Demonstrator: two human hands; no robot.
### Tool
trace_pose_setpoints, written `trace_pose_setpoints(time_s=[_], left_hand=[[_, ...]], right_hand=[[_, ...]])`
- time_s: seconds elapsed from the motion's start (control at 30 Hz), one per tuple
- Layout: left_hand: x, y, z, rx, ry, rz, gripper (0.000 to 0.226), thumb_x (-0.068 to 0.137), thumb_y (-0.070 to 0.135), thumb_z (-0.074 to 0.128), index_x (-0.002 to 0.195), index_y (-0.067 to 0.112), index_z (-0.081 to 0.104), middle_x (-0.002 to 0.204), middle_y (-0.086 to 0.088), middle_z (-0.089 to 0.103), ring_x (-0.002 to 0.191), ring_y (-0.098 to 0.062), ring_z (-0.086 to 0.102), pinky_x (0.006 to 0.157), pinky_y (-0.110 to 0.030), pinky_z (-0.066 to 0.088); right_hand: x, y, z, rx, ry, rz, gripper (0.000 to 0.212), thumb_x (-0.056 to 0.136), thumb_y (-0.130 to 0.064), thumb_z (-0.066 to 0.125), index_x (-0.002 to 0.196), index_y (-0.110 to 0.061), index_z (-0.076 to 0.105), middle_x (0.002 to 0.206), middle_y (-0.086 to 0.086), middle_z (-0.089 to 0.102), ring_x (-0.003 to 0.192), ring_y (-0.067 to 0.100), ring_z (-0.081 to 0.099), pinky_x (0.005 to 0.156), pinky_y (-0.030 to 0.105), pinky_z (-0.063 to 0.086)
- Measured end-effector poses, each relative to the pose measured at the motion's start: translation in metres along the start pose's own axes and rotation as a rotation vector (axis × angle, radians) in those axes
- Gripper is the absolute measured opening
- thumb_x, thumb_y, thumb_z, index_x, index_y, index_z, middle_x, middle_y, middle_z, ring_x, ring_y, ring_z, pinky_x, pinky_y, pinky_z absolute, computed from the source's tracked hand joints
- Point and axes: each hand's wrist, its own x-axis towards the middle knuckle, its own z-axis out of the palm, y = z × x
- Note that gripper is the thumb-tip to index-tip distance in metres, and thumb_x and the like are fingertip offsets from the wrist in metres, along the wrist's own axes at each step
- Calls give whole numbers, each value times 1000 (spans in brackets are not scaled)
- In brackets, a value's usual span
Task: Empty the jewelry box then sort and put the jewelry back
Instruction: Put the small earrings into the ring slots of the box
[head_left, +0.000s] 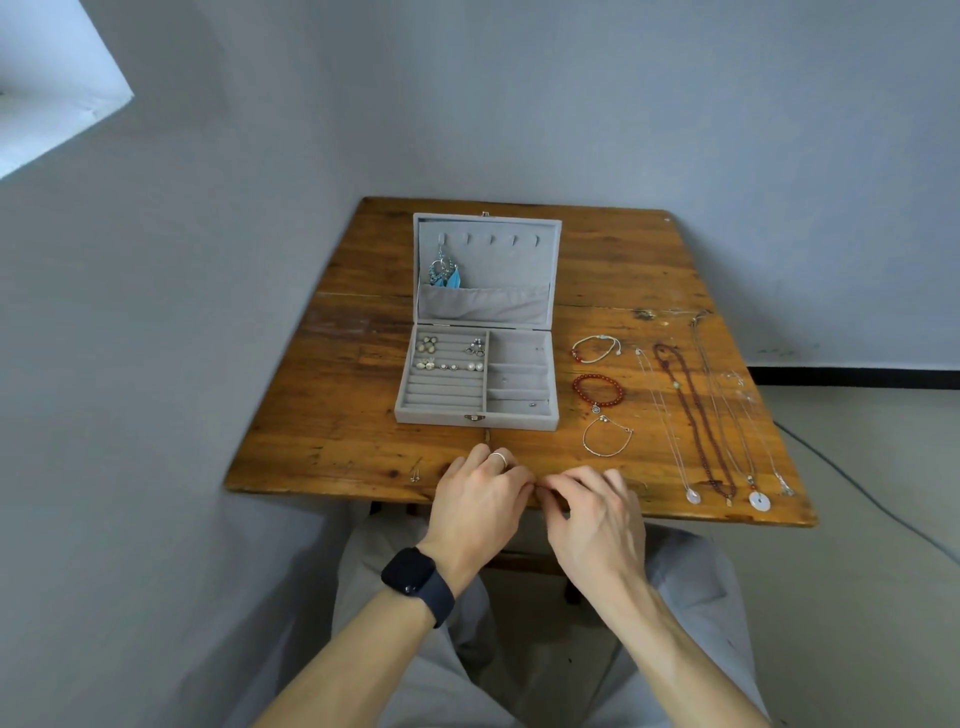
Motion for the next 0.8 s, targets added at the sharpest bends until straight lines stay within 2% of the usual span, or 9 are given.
trace_pose_setpoints(time_s=[0.2,0.37,0.57,0.8], left_hand=[[1,-7,-4,-28,-22,-23,8,90,30,70,93,27,77,90,9,68,83,-13,58,67,-27,49],[10,-28,-23,-104,-1,-141,12,94,32,66,100,28,76,96,11,68,91,-11,59,73,-28,53],[33,-70,-41,-139,28,-238,15,95,35,64,101,27,75,96,10,68,93,-10,58,70,-27,53],[83,-100,-43,-130,-140,-236,15,96,33,63,101,26,75,99,5,71,97,-15,62,76,-35,57]], right_hand=[[5,-2,-1,-3,-44,5,9,85,-27,75,94,-27,75,92,-9,69,82,18,53,64,32,44],[18,-5,-2,73,-55,-18,5,88,-25,71,91,-27,74,93,-10,67,84,15,50,67,33,46],[50,-17,0,156,-69,-70,6,92,-26,67,95,-27,72,96,-11,65,89,11,47,71,31,46],[98,-36,7,121,-109,-120,8,95,-27,63,98,-26,71,101,-9,66,96,16,51,76,34,48]])
